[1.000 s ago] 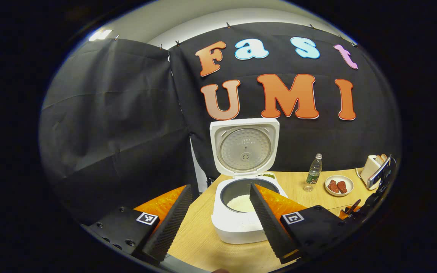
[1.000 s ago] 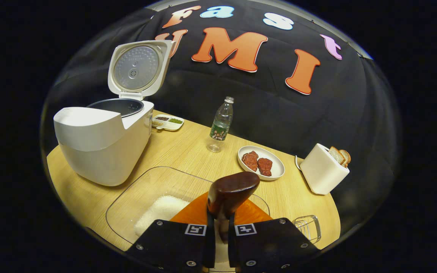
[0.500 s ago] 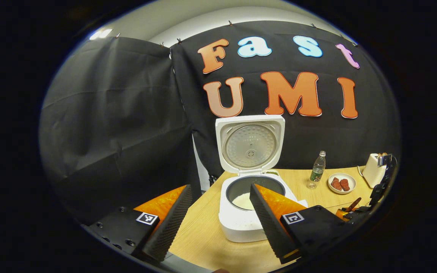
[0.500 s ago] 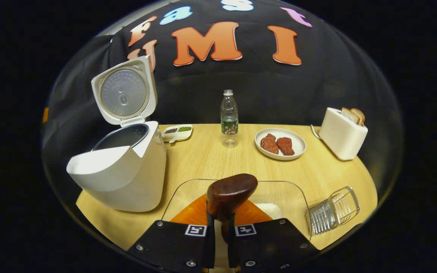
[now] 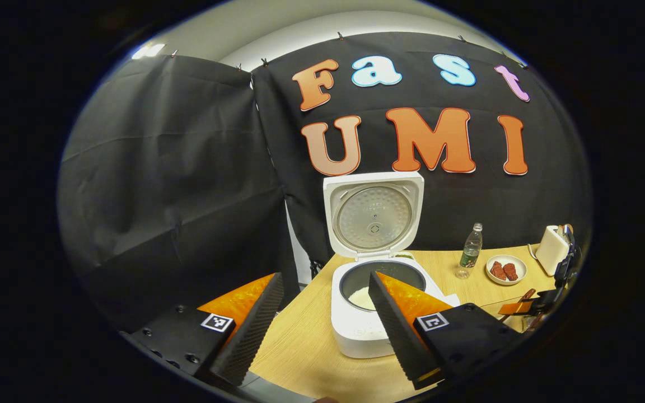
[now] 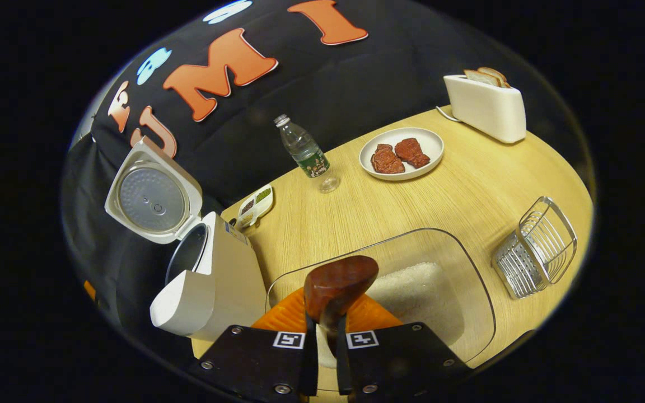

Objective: Close the left gripper, press the button to open the rice cooker; take a wooden spoon from the chopstick holder with the right hand, scoop a spoonful of rice and pour it into the rice cooker, then put the wooden spoon back into the chopstick holder.

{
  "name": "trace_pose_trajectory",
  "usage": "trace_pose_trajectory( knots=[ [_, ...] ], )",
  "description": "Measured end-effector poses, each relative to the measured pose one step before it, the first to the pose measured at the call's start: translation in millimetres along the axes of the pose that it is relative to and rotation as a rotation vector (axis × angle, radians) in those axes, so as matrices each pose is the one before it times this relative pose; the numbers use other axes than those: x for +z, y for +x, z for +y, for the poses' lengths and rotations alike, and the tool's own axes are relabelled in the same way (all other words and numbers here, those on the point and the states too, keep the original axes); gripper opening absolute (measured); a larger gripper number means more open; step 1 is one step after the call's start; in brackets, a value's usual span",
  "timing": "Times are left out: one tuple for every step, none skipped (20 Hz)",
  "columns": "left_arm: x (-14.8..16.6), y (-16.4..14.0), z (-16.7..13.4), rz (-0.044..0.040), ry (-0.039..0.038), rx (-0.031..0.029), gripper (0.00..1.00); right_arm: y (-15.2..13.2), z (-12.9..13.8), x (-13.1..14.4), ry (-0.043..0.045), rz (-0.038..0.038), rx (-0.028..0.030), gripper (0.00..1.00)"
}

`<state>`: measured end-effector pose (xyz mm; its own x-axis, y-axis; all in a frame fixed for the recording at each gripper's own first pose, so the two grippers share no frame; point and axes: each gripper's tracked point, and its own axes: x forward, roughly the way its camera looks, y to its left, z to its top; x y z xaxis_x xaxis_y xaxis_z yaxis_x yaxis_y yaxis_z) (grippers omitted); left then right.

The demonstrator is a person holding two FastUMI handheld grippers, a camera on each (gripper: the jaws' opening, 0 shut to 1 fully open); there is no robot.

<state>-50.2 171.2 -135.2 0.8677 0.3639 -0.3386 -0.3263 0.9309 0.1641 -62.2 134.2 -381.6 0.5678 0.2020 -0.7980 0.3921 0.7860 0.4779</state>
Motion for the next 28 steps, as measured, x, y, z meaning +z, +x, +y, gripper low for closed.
trace_pose_trajectory(
  knots=[
    [-2.1, 0.19, -0.89, 0.00141, -0.0018, -0.00038, 1.0, 0.82, -0.87, -0.57, 0.02269, 0.0061, 0.0104, 0.13],
    [-0.64, 0.61, -0.57, 0.00118, -0.00108, -0.0001, 1.0, 0.25, -1.36, -0.45, 0.02205, 0.00908, 0.0086, 0.13],
    [0.87, 0.82, -1.02, 0.00341, -0.00005, -0.00228, 1.0, 0.39, -0.42, -0.22, 0.02529, 0.00572, 0.011, 0.13],
    [0.29, 0.96, -1.02, 0.00038, 0.0005, -0.00069, 1.0, 1.05, -0.78, -0.04, 0.01929, 0.00791, 0.00763, 0.13],
    [0.7, 0.55, -1.76, 0.0002, 0.00017, -0.00257, 1.0, 0.61, -1.41, -0.27, 0.02745, 0.00852, 0.0159, 0.13],
    [-0.43, -0.78, -1.93, -0.00107, 0.00081, -0.00198, 1.0, 1.39, -1.48, -0.16, 0.03398, 0.0143, 0.01591, 0.13],
    [1.94, 0.26, -3.0, -0.0027, 0.00125, -0.00508, 1.0, -0.73, -2.91, -0.53, 0.04287, 0.01408, 0.01294, 0.13],
    [0.48, -0.32, -3.83, -0.00315, 0.00331, -0.00423, 1.0, 2.43, -3.75, -0.15, 0.03367, 0.01244, 0.0077, 0.13],
    [1.63, 0.38, -3.19, -0.00199, 0.00532, -0.00291, 1.0, -1.63, -2.99, -0.76, 0.03555, 0.01451, 0.00983, 0.13],
    [-0.24, -1.36, -1.77, -0.00121, 0.00622, -0.00228, 1.0, -0.53, -3.12, 0.75, 0.03235, 0.00865, 0.01192, 0.13],
    [-0.57, 0.01, -2.53, -0.00262, 0.00413, -0.00067, 1.0, -2.49, -2.16, 2.33, 0.03011, 0.00087, 0.00973, 0.13],
    [0.14, 0.65, -1.83, 0.00017, 0.00179, -0.00153, 1.0, 0.06, -1.33, 3.73, 0.03105, 0.00213, 0.01736, 0.13],
    [-0.17, 0.18, -1.48, 0.00227, -0.001, 0.0003, 1.0, -2.76, -1.8, 3.81, 0.02971, -0.00159, 0.01045, 0.13],
    [-0.59, -0.14, -1.53, 0.00383, -0.00266, -0.0008, 1.0, -2.09, -1.54, 5.46, 0.0278, -0.00109, 0.0102, 0.13],
    [0.2, -0.18, -0.97, 0.00087, -0.00277, 0.00066, 1.0, -4.17, -2.82, 5.57, 0.02725, -0.00581, 0.00984, 0.13],
    [-0.38, 0.3, -1.4, 0.00096, -0.00085, -0.0013, 1.0, -3.95, -2.69, 6.77, 0.02569, -0.00414, 0.01031, 0.13],
    [0.11, 0.27, -1.84, -0.00238, 0.00027, 0.0011, 1.0, -4.61, 1.12, 4.69, 0.02729, 0.00306, 0.01845, 0.13],
    [2.08, -0.12, -1.08, -0.00336, -0.00001, 0.00001, 1.0, -3.58, 0.7, 4.44, 0.02585, 0.00453, 0.01806, 0.12],
    [1.27, 0.62, -3.47, -0.00275, 0.00011, -0.00098, 1.0, -4.3, 1.4, 6.27, 0.03608, -0.00219, 0.02111, 0.13],
    [0.89, 0.21, -3.11, -0.00454, 0.00117, -0.00125, 1.0, -3.96, 2.89, 6.24, 0.03772, -0.00195, 0.01795, 0.13],
    [0.72, 0.25, -2.34, -0.00414, 0.00156, -0.00114, 1.0, -4.16, 6.74, 5.22, 0.03849, -0.00591, 0.02513, 0.13],
    [0.5, 0.06, -2.26, -0.00473, -0.00032, -0.0018, 1.0, -3.84, 7.22, 4.21, 0.03373, 0.0001, 0.02888, 0.13],
    [1.19, 0.51, -2.79, -0.00563, -0.00239, -0.00446, 1.0, -3.69, 10.59, 2.44, 0.03491, 0.00393, 0.03278, 0.13],
    [2.3, -0.74, -2.6, -0.00614, -0.00438, -0.00361, 1.0, -1.5, 12.52, 1.47, 0.0381, 0.01329, 0.03626, 0.13],
    [2.5, -0.01, -2.28, -0.00636, -0.00589, -0.00463, 1.0, -0.38, 12.2, -0.49, 0.03924, 0.00959, 0.03831, 0.13],
    [0.46, -0.29, -0.8, -0.00785, -0.00641, -0.00187, 1.0, 1.27, 10.77, -1.55, 0.03695, 0.01345, 0.03577, 0.12],
    [2.4, 0.24, -0.38, -0.008, -0.00685, -0.00073, 1.0, 2.27, 10.88, -0.98, 0.02338, 0.00924, 0.02991, 0.13],
    [-0.07, -1.47, -0.19, -0.00719, -0.00523, -0.00039, 1.0, 2.0, 9.95, -4.28, 0.01769, 0.0147, 0.02763, 0.13]
  ],
)
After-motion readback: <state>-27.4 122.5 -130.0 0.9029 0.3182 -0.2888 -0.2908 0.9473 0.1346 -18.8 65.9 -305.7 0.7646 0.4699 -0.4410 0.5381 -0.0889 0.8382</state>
